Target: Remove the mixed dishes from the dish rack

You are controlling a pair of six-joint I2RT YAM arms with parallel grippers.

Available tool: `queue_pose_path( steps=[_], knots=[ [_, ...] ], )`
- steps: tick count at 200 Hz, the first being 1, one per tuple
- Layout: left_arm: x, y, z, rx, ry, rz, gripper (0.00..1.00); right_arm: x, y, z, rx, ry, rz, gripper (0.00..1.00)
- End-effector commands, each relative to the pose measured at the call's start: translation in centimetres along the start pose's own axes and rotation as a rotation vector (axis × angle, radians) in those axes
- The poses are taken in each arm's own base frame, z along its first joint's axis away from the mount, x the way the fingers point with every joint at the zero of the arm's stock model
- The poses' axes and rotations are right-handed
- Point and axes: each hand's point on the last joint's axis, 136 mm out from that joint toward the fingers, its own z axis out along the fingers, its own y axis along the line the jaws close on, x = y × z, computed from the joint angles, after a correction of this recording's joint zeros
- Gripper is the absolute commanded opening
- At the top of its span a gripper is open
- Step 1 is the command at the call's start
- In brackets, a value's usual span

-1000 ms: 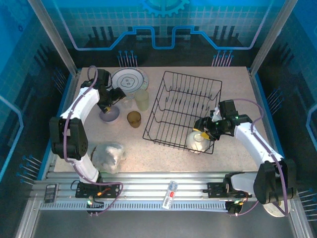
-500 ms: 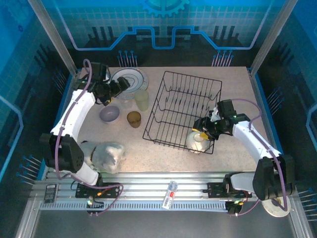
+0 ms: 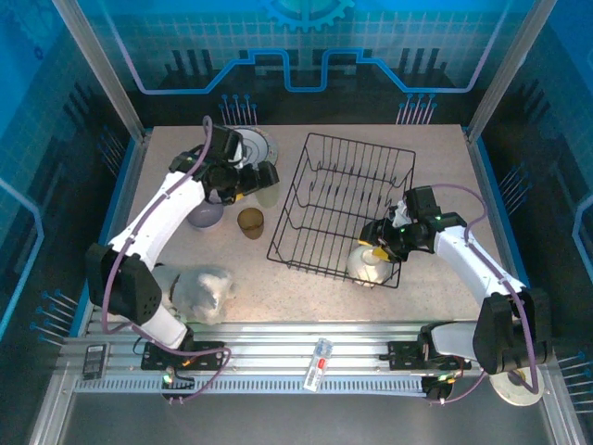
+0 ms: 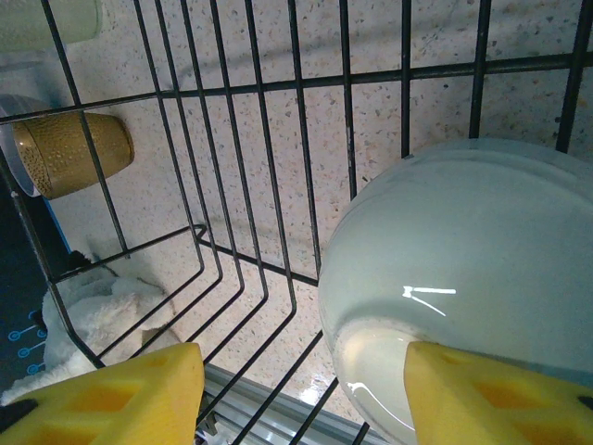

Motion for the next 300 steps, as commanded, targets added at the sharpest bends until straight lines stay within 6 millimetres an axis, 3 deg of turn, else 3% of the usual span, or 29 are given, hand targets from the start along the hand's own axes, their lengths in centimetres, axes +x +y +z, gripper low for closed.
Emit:
queue_pose_path(
  steps=[1, 33, 73, 157, 200, 205, 300],
  knots=[
    [3.0, -1.1, 0.7, 0.026, 0.074, 0.097, 0.99, 0.4, 0.8, -0.4, -0.015, 0.003, -0.017, 0.6],
    [7.2, -1.9, 2.3, 0.028, 0.171, 0.177, 0.99, 0.5, 0.9, -0.7, -0.008, 0.0, -0.021, 0.6],
    [10.4, -1.0, 3.9, 0.002, 0.244, 0.219, 0.95, 0.8, 0.7, -1.3, 0.002, -0.019, -0.022, 0.61],
    [10.7, 1.0, 6.5, -0.098, 0.27, 0.255, 0.72, 2.7, -2.1, -2.9, 0.15, -0.03, -0.068, 0.6],
    [10.8, 0.6, 7.8, -0.089, 0.298, 0.239, 0.55, 2.5, -2.4, -2.3, 0.209, -0.023, -0.095, 0.59],
    [10.8, 0.6, 7.9, -0.09, 0.299, 0.24, 0.54, 2.0, -1.6, -2.6, 0.207, -0.04, -0.115, 0.59],
    [11.9, -0.2, 9.0, -0.024, 0.346, 0.181, 0.24, 1.1, -2.1, 0.4, 0.329, -0.007, -0.165, 0.51]
  ],
)
